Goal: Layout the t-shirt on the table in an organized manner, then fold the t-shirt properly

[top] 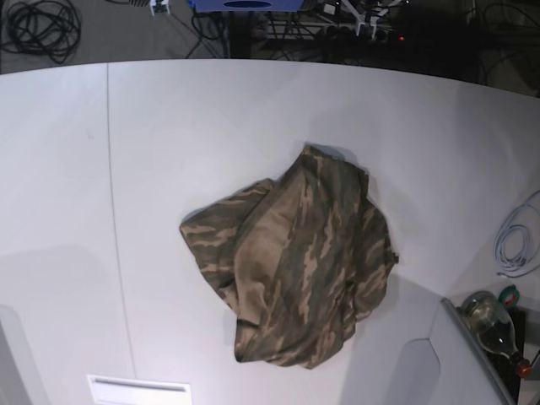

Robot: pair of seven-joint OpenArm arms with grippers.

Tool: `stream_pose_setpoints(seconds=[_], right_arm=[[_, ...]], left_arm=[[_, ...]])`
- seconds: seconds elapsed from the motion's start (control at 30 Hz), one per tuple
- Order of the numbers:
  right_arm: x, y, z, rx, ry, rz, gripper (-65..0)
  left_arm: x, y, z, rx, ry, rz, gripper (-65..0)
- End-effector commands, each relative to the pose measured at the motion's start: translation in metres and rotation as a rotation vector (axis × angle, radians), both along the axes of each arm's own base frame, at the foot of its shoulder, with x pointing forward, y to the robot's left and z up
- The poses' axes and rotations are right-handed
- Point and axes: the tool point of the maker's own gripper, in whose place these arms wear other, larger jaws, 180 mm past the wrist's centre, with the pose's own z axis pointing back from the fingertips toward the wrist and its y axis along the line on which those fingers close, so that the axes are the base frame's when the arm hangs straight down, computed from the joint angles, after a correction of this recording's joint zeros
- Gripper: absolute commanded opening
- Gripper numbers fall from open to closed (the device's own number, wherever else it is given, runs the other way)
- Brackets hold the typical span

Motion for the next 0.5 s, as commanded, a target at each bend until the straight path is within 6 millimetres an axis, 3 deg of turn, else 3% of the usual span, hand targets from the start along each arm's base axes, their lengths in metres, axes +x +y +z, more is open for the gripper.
stream_pose_setpoints(seconds=[0.0, 0.2, 0.47], right_arm=[[-0.007, -0.001, 0.001, -0.007, 0.009, -0.004, -64.4], [-0.015, -0.001, 0.002, -0.007, 0.021, -0.004, -64.4], [-0.012, 0.003, 0.002, -0.002, -0.008, -0.010, -64.2]], left_arm=[[-0.009, 0.003, 0.001, 0.008, 0.006, -0.008, -65.0], [-0.023, 0.002, 0.003, 0.006, 0.020, -0.014, -65.0], [-0.021, 0.012, 0.004, 0.022, 0.023, -0.016, -65.0]])
